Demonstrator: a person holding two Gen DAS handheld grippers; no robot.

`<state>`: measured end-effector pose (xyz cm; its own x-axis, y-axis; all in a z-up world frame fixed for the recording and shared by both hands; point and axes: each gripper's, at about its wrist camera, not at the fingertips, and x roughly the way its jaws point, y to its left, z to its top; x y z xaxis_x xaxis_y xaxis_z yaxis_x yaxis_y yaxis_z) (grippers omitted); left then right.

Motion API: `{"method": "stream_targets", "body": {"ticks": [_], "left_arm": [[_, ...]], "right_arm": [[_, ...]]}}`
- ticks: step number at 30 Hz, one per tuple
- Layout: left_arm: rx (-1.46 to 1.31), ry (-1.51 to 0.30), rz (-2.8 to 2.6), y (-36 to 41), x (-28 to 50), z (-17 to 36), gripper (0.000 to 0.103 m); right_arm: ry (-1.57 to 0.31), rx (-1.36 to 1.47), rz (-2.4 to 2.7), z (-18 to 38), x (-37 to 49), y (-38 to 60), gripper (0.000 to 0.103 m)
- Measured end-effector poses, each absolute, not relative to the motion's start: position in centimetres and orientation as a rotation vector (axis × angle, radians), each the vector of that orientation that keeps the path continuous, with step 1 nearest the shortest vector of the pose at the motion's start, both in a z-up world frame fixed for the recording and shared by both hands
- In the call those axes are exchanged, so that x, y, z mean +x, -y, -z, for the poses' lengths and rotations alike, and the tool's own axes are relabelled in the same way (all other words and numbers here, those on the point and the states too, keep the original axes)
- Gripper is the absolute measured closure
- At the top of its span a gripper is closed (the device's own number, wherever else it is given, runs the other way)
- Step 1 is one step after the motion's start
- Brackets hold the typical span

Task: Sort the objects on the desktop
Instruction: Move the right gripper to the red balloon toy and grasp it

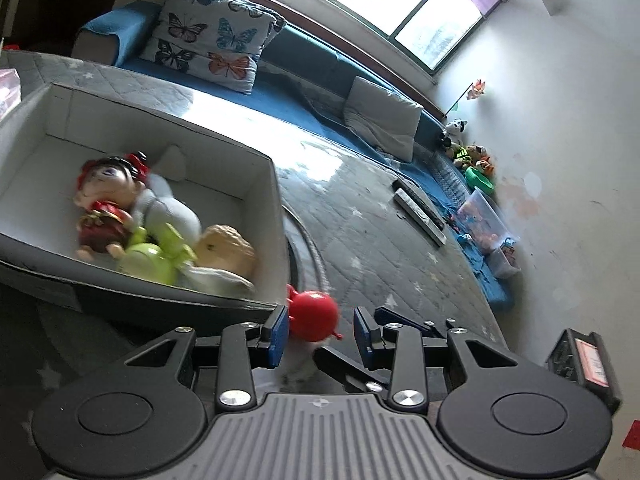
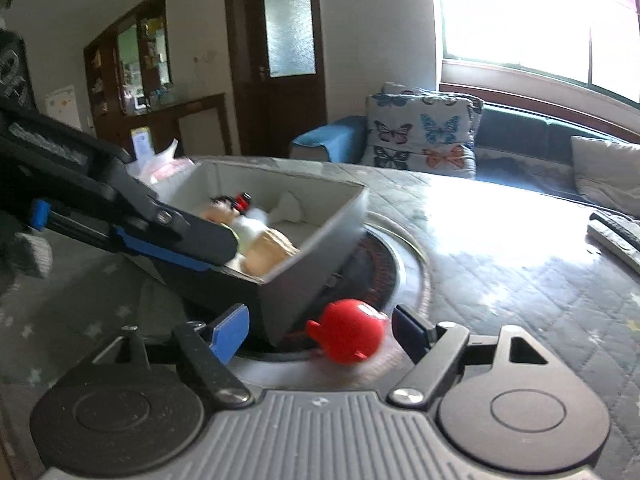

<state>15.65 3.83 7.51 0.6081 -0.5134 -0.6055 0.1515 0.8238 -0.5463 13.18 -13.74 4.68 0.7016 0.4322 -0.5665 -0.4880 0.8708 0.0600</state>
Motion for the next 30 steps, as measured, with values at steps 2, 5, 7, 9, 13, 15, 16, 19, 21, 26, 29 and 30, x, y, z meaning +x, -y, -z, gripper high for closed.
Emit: {"method": "stream_targets", "body": {"ticks": [2, 5, 7, 9, 13, 15, 16, 19, 21, 26, 29, 30], "left_arm": [[-0.478, -0.839, 0.41, -3.1, 15.7, -7.3, 0.065], [-0.489, -0.851, 0.408, -2.2, 15.8, -6.7, 0.065], [-0.502, -0.857, 0.401, -1.8, 16.0, -6.3, 0.065], [-0.514, -0.859, 0.384, -1.4, 16.1, -5.9, 0.065], [-0.501, -0.845, 0.361, -0.3, 16.2, -5.7, 0.065], [-0.478, -0.834, 0.351, 0.5, 16.4, -5.9, 0.065], [-0.462, -0.831, 0.351, 0.9, 16.6, -6.0, 0.065], [-0.417, -0.828, 0.349, 2.3, 17.3, -6.2, 0.065], [-0.385, -0.829, 0.335, 3.0, 18.0, -6.1, 0.065], [-0.336, -0.849, 0.305, 4.0, 19.5, -5.6, 0.065], [-0.334, -0.865, 0.293, 4.2, 20.1, -5.2, 0.065], [-0.336, -0.87, 0.289, 4.2, 20.2, -5.1, 0.065]], "right_arm": [[-0.618, -0.107, -0.51, -4.0, 13.6, 14.1, 0.022], [-0.639, -0.108, -0.523, -2.9, 14.6, 14.4, 0.019], [-0.649, -0.102, -0.537, -2.3, 15.2, 14.6, 0.019], [-0.656, -0.102, -0.553, -1.7, 15.8, 14.6, 0.02], [-0.67, -0.098, -0.573, -1.0, 16.8, 14.4, 0.024], [-0.673, -0.087, -0.577, -0.8, 17.1, 14.4, 0.027], [-0.675, -0.08, -0.578, -0.7, 17.2, 14.4, 0.028], [-0.678, -0.057, -0.58, -0.4, 17.5, 14.8, 0.034], [-0.68, -0.044, -0.581, -0.2, 17.6, 15.0, 0.035], [-0.685, -0.017, -0.592, 0.0, 17.8, 15.4, 0.041], [-0.694, 0.001, -0.595, 0.1, 17.9, 15.8, 0.046], [-0.696, 0.009, -0.597, 0.2, 17.9, 15.9, 0.048]]}}
